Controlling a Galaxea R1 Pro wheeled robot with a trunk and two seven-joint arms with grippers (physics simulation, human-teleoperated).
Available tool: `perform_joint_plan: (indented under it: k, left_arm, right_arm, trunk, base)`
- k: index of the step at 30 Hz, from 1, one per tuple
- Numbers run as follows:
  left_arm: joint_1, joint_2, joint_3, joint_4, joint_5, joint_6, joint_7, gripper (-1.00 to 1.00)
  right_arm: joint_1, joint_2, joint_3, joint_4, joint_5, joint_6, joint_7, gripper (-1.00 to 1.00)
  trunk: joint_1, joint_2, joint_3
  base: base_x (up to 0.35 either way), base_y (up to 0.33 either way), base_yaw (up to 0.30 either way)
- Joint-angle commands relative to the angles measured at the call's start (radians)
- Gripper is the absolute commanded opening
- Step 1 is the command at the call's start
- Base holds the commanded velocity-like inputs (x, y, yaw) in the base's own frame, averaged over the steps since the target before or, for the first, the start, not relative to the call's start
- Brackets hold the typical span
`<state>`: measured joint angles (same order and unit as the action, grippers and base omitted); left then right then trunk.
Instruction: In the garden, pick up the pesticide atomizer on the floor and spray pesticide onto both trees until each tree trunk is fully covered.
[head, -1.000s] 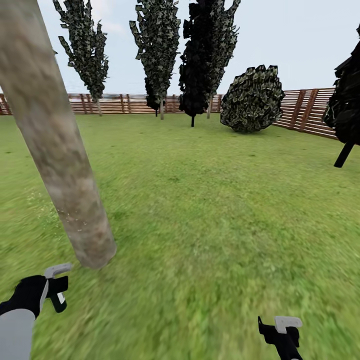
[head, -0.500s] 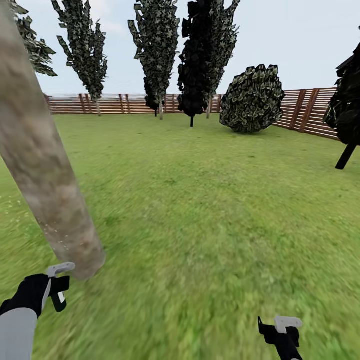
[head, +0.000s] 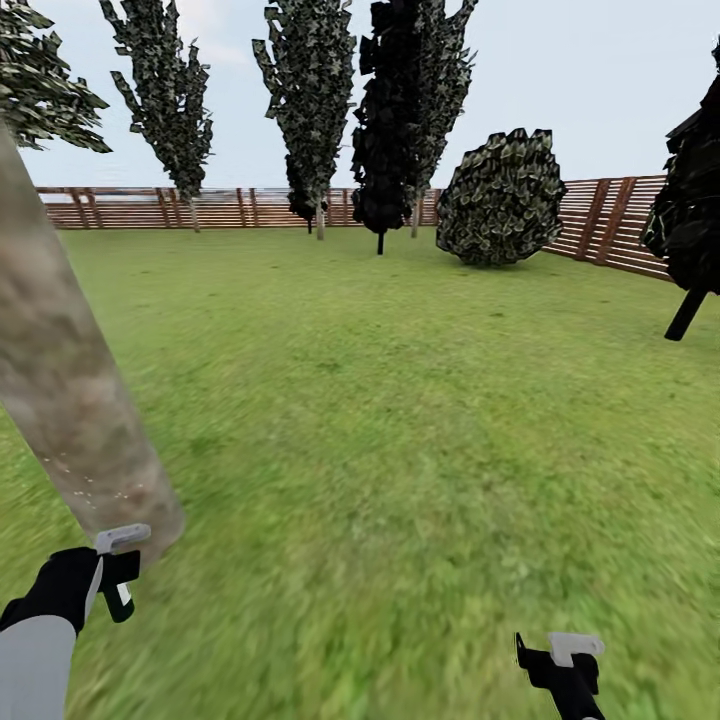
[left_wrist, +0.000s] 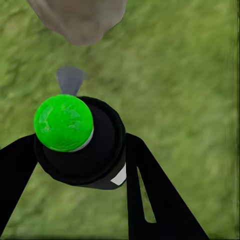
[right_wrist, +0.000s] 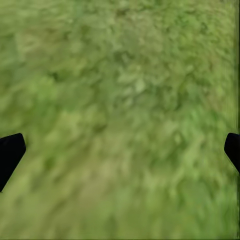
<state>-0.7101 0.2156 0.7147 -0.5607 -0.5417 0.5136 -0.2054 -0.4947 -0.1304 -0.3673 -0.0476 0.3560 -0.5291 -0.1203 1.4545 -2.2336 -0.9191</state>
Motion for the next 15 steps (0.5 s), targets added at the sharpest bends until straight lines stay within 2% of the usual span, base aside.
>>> perform_joint_plan:
  k: [1, 4, 9, 15]
  left_arm:
    - [-0.001, -0.001, 0.006, -0.002, -0.010, 0.003, -0.009, -1.00]
    - [-0.001, -0.001, 0.006, -0.004, -0.010, 0.003, -0.009, -1.00]
    - [-0.001, -0.001, 0.007, -0.006, -0.010, 0.003, -0.009, -1.00]
    - [-0.001, -0.001, 0.009, -0.005, -0.010, 0.005, -0.007, -1.00]
  right_arm:
    - [-0.001, 0.000, -0.004, 0.002, 0.011, -0.003, -0.006, 1.00]
    - [-0.001, 0.001, -0.004, 0.002, 0.011, -0.002, -0.007, 1.00]
    - [-0.001, 0.002, -0.004, 0.002, 0.011, -0.003, -0.007, 1.00]
    - [-0.001, 0.002, -0.004, 0.002, 0.011, -0.002, -0.006, 1.00]
  trunk:
    - [0.000, 0.000, -0.001]
    - [0.000, 0.000, -0.001]
    - [0.000, 0.000, -0.001]
    - [0.000, 0.000, -0.001]
  base:
    - [0.001, -0.277, 0.028]
    - [0.000, -0.277, 0.154]
    - [0.010, -0.278, 0.263]
    - [0.126, -0.269, 0.277]
